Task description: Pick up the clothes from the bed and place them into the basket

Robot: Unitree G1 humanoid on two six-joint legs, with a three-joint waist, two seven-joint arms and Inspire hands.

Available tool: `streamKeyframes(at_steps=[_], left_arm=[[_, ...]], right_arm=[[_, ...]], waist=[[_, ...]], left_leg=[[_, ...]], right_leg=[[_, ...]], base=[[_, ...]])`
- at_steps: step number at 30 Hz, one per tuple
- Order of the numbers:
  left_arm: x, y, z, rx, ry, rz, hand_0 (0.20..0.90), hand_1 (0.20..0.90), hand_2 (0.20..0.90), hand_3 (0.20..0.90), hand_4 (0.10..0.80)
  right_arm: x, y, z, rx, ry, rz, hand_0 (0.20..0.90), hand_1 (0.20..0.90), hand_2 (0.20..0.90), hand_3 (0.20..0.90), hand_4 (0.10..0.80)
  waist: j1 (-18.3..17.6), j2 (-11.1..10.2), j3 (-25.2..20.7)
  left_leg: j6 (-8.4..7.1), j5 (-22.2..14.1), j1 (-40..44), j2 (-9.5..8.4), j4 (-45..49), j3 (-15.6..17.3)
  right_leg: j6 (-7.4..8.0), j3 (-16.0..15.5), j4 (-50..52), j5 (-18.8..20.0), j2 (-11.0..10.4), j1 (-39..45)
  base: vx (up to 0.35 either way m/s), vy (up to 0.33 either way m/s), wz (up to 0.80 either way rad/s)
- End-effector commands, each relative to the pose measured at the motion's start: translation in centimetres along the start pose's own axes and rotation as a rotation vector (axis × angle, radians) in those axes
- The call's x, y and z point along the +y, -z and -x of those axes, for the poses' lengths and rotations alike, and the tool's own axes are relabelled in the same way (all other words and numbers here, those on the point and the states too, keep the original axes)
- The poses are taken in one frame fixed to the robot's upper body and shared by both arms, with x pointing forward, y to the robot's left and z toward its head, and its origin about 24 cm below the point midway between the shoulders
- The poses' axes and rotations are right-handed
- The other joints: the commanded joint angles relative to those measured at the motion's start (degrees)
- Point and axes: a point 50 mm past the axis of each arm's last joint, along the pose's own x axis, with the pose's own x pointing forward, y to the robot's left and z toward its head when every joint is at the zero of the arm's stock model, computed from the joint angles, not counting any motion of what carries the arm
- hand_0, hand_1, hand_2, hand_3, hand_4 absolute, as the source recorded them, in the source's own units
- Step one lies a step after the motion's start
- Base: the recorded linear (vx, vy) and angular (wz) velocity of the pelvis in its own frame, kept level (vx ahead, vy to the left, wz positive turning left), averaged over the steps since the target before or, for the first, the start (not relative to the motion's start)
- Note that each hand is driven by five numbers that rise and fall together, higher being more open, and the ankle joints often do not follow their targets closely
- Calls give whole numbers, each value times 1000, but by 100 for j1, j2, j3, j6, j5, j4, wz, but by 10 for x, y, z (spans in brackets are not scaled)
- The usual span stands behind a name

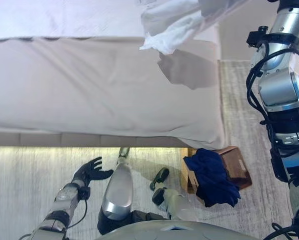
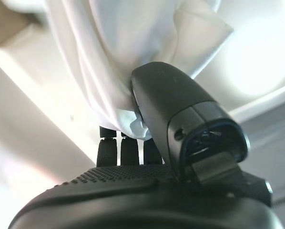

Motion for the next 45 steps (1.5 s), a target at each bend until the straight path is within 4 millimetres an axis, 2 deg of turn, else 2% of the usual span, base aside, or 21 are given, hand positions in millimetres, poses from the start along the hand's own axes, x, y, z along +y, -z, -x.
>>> streamKeyframes(at_steps=[1, 4, 6, 9, 14, 17, 19, 22, 24, 28, 29, 34, 36, 38, 43, 45], left_arm=[[-21, 71, 20, 246, 59, -86, 900, 900, 900, 900, 800], [-27, 72, 18, 264, 70, -96, 900, 900, 900, 900, 800], [-33, 70, 16, 278, 87, -96, 900, 900, 900, 900, 800], [-34, 68, 14, 290, 91, -110, 900, 900, 900, 900, 800], [-36, 63, 12, 294, 121, -138, 900, 900, 900, 900, 800], [-39, 61, 11, 282, 151, -161, 900, 900, 900, 900, 800], [-41, 59, 10, 272, 164, -170, 900, 900, 900, 900, 800], [-48, 47, 6, 230, 198, -204, 900, 900, 900, 900, 800], [-53, 34, 0, 193, 214, -216, 900, 900, 900, 900, 800], [-65, 4, -10, 94, 239, -216, 900, 900, 900, 900, 800], [-71, -9, -14, 45, 250, -208, 900, 900, 900, 900, 800], [-81, -38, -18, -71, 256, -168, 900, 900, 900, 900, 800], [-81, -45, -18, -101, 260, -161, 900, 900, 900, 900, 800], [-82, -51, -18, -129, 265, -159, 900, 900, 900, 900, 800], [-79, -65, -15, -207, 297, -153, 900, 900, 900, 900, 800], [-80, -69, -14, -227, 311, -151, 900, 900, 900, 900, 800]], right_arm=[[-36, -2, -5, -133, 152, 57, 300, 300, 300, 200, 100], [-48, 2, -4, -129, 191, 71, 300, 300, 300, 200, 100], [-57, 14, -3, -95, 194, 87, 300, 300, 300, 200, 100], [-60, 31, 1, -32, 152, 101, 300, 300, 300, 200, 100], [-45, 77, 39, 164, -86, 136, 300, 300, 300, 200, 100], [-37, 100, 65, 254, -190, 201, 300, 300, 300, 200, 100], [-35, 110, 75, 297, -230, 231, 300, 300, 300, 200, 100], [-29, 130, 92, 385, -287, 294, 300, 300, 300, 200, 100], [-28, 139, 94, 421, -298, 328, 300, 300, 300, 200, 100], [-31, 155, 84, 477, -287, 390, 300, 300, 300, 200, 100], [-31, 160, 79, 494, -279, 413, 300, 300, 300, 200, 100], [-24, 170, 77, 555, -283, 445, 300, 300, 300, 200, 100], [-22, 173, 79, 569, -285, 471, 300, 300, 300, 200, 100], [-20, 178, 80, 607, -289, 512, 300, 300, 300, 200, 100], [-31, 206, 99, 826, -298, 616, 300, 300, 300, 200, 100], [-38, 213, 105, 881, -274, 631, 900, 900, 900, 900, 800]], waist=[[-496, 345, -1882], [-741, 429, -2039], [-1048, 543, -2196], [-1239, 583, -2296], [-1624, 686, -2370], [-1718, 741, -2325], [-1740, 771, -2278], [-1777, 891, -2062], [-1801, 1004, -1855], [-1869, 1294, -1291], [-1897, 1441, -1030], [-1947, 1757, -534], [-1934, 1846, -407], [-1925, 1924, -279], [-1850, 2187, 14], [-1825, 2259, 95]], left_leg=[[245, -453, 684, -156, -989, 255], [229, -511, 871, -150, -1043, 418], [207, -594, 1049, -160, -1046, 629], [196, -652, 1164, -153, -1046, 771], [216, -732, 1391, -142, -1046, 1012], [239, -765, 1474, -129, -1023, 1062], [251, -771, 1491, -124, -997, 1074], [279, -785, 1338, -101, -745, 1037], [274, -769, 1129, -113, -535, 957], [232, -745, 676, -192, -136, 800], [198, -752, 468, -231, 57, 761], [191, -830, -257, -237, 757, 810], [203, -845, -495, -237, 949, 824], [181, -989, -685, -286, 1166, 782], [213, -917, -1209, -387, 1403, 765], [222, -879, -1303, -409, 1432, 755]], right_leg=[[92, 269, 255, -533, 334, 64], [70, 464, 127, -462, 375, 91], [69, 673, -45, -382, 403, 162], [52, 779, -91, -368, 429, 203], [3, 1031, -60, -389, 479, 226], [-30, 1116, 22, -435, 494, 233], [-47, 1117, 115, -479, 493, 211], [-126, 1032, 667, -678, 440, -62], [-180, 966, 1075, -797, 378, -349], [-281, 905, 1685, -989, 196, -875], [-327, 917, 1891, -1084, 110, -1068], [-484, 1037, 2484, -1253, -32, -1781], [-536, 1070, 2689, -1310, -46, -2022], [-541, 1158, 2995, -1540, -64, -2249], [-643, 1212, 3510, -1701, -81, -2830], [-669, 1215, 3615, -1720, -87, -2942]], base=[[1, -31, -43], [-23, -21, -44], [-25, -53, -57], [21, -104, -45], [41, -127, -38], [51, -124, -34], [17, -112, -18], [-69, -135, -17], [-155, -84, -2], [-227, -34, 5], [-231, -16, 5], [-162, -63, 0], [-49, -82, -5], [7, -80, -9], [-28, -20, -6], [0, 8, 2]])
